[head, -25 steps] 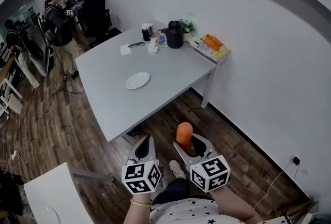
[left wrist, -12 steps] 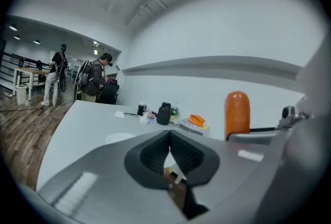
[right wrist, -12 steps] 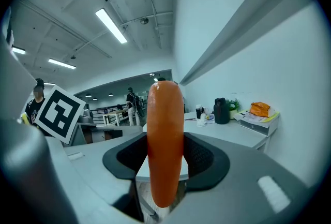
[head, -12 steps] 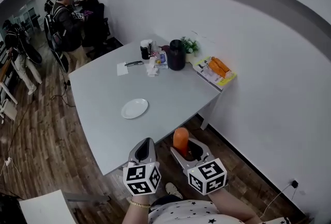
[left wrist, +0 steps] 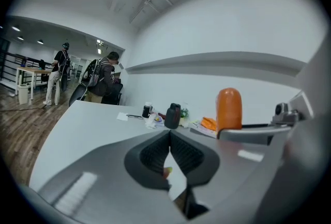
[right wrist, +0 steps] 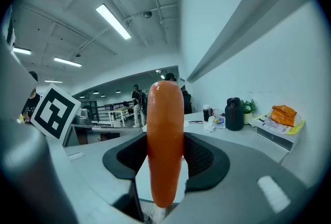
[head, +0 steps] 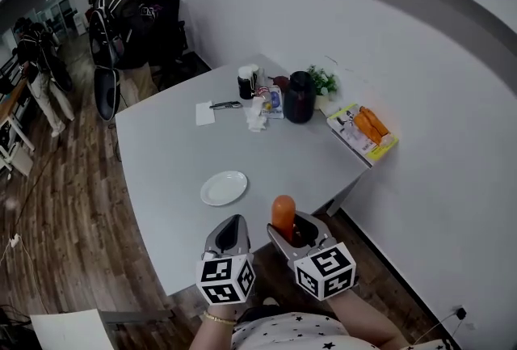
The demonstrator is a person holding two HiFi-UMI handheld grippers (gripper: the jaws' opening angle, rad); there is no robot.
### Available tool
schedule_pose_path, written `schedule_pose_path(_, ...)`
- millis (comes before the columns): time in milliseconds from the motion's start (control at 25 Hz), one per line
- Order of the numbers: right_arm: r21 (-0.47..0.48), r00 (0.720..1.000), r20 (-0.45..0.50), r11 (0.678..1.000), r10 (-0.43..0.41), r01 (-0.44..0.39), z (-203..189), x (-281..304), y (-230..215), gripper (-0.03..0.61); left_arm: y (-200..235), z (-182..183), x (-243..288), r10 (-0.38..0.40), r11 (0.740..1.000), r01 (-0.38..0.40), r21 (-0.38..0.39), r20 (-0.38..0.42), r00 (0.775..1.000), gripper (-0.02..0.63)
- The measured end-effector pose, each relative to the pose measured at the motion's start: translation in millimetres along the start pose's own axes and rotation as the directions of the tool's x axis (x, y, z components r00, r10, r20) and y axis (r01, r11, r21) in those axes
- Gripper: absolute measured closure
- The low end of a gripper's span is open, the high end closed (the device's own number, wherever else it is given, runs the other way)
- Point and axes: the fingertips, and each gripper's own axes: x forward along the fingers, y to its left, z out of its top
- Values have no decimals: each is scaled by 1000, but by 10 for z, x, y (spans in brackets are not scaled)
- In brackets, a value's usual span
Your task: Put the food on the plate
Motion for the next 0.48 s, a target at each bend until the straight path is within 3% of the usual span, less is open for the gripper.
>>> schedule_pose_path(200, -33, 999, -33, 999, 15, -16, 15, 267, -79, 362, 224, -17, 76, 44, 999, -44, -10, -13, 999, 606)
schedule_pose_path(480, -111, 985, -141, 987, 103, -120, -84, 749, -134, 362, 629, -93, 164, 137, 988, -139, -60, -29, 990, 606)
